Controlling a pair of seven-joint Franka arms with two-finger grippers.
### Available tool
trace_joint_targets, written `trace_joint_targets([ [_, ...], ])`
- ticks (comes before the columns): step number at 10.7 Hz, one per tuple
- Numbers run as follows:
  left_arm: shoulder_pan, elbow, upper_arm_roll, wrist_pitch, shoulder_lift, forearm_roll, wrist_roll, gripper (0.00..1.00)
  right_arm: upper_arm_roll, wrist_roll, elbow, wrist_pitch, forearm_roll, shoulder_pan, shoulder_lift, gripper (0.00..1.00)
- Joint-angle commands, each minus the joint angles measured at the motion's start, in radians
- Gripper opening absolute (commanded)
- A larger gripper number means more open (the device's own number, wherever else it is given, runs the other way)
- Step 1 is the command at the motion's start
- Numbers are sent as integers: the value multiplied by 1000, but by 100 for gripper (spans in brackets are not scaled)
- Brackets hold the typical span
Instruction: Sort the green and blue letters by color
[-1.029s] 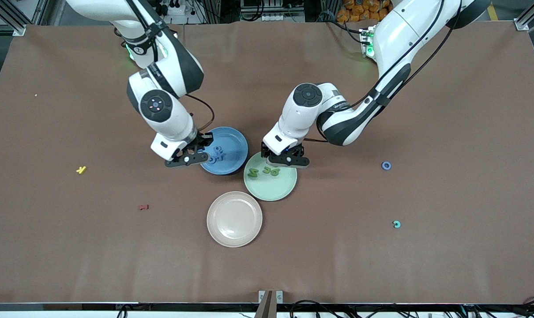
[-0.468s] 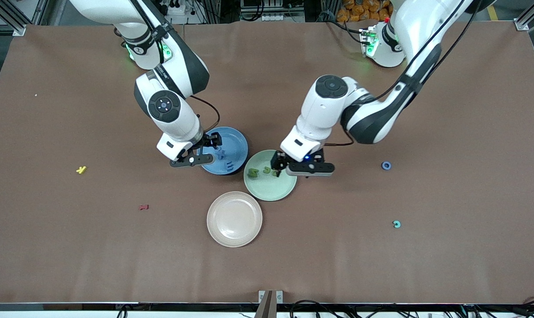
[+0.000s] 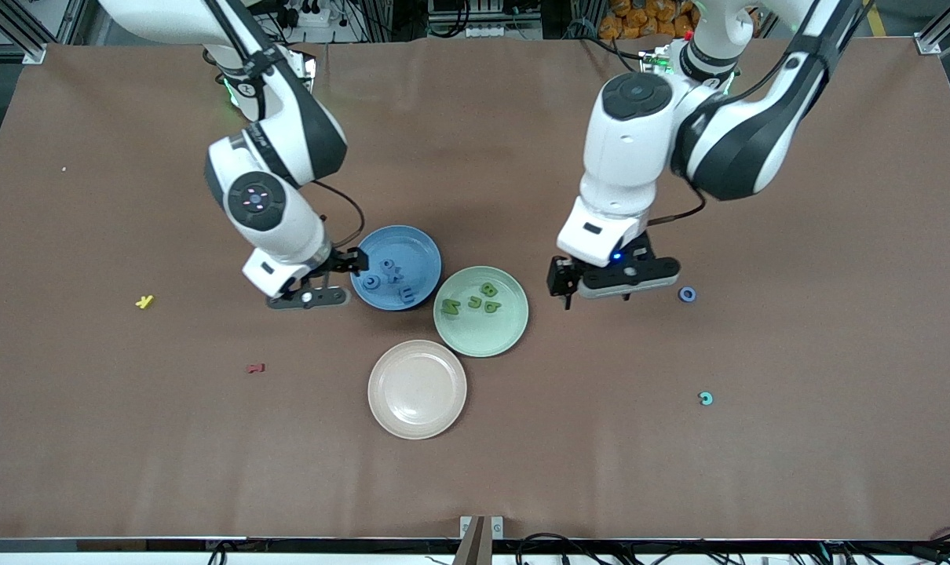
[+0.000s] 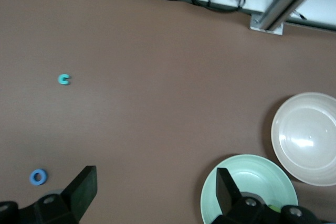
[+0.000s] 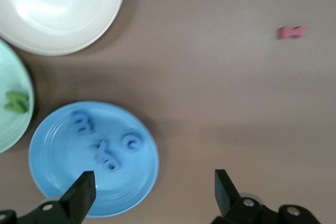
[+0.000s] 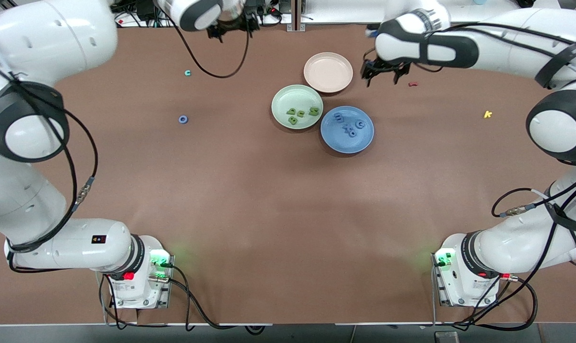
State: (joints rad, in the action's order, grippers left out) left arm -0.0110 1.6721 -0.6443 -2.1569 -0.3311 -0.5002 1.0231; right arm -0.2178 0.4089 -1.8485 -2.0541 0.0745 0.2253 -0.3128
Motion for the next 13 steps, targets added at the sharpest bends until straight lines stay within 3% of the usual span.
trace_joint_targets([
  [1, 113, 26, 0, 60, 122, 80, -136, 100, 0, -179, -5, 73, 11, -134, 75, 100],
  [4, 268, 2, -11, 147, 217, 288, -476, 100, -3, -348, -61, 77, 13, -291, 190, 100],
  [7, 249, -6, 109, 340, 322, 334, -681, 100, 0, -473, -63, 110, 13, -354, 285, 100],
  [10, 206, -8, 298, 460, 394, 487, -820, 100, 61, -542, 50, 245, 7, -343, 291, 100],
  [13, 195, -9, 336, 571, 435, 514, -824, 100, 133, -547, 204, 357, -1, -267, 291, 100],
])
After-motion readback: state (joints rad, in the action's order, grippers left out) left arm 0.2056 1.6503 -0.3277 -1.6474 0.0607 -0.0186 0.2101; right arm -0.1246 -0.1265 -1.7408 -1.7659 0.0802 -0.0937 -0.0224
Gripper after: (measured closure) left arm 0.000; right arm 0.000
